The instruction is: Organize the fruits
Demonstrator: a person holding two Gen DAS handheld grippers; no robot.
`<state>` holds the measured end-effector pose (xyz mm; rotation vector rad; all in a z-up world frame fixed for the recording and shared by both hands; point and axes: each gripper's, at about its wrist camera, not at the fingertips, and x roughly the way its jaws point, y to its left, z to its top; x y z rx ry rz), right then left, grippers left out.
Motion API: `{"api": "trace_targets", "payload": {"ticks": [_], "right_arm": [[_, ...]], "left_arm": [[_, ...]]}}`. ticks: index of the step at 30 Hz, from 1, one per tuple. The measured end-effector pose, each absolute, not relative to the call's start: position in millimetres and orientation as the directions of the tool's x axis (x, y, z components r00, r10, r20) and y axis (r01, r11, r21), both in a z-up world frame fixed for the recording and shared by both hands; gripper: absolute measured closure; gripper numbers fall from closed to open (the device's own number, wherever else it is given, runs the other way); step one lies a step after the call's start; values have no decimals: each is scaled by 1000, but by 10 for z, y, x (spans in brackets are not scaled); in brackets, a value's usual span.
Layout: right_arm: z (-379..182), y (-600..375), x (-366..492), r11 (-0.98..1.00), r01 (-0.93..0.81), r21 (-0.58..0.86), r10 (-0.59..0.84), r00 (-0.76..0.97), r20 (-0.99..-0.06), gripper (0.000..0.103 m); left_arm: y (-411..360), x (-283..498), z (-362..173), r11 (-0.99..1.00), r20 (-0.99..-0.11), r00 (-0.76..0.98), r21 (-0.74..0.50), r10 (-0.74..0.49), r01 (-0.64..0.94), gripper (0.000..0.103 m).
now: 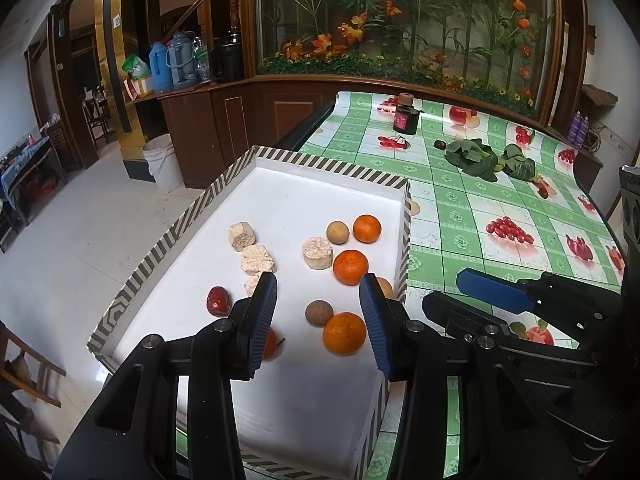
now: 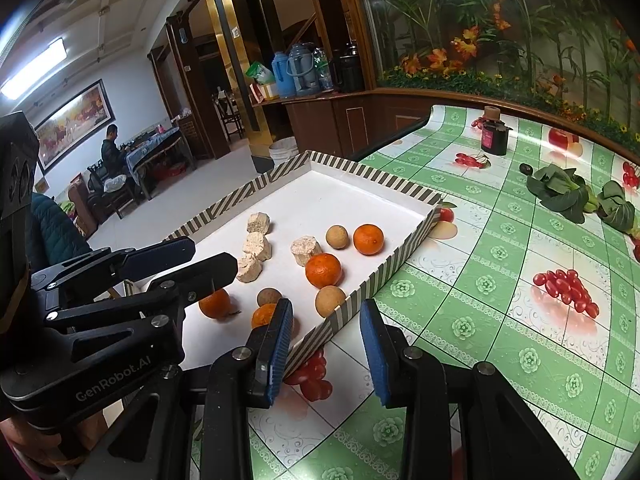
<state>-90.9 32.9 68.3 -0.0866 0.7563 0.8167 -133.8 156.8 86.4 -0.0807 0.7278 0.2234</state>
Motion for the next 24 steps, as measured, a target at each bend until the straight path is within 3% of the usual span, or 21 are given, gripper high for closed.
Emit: {"api": "trace_targets", "payload": {"ticks": [24], "right_arm": [[608, 352, -845, 697, -686, 209, 623, 435, -650, 69]], "left_arm": [[1589, -1341, 864, 971, -663, 725, 12, 187, -240, 60]]}}
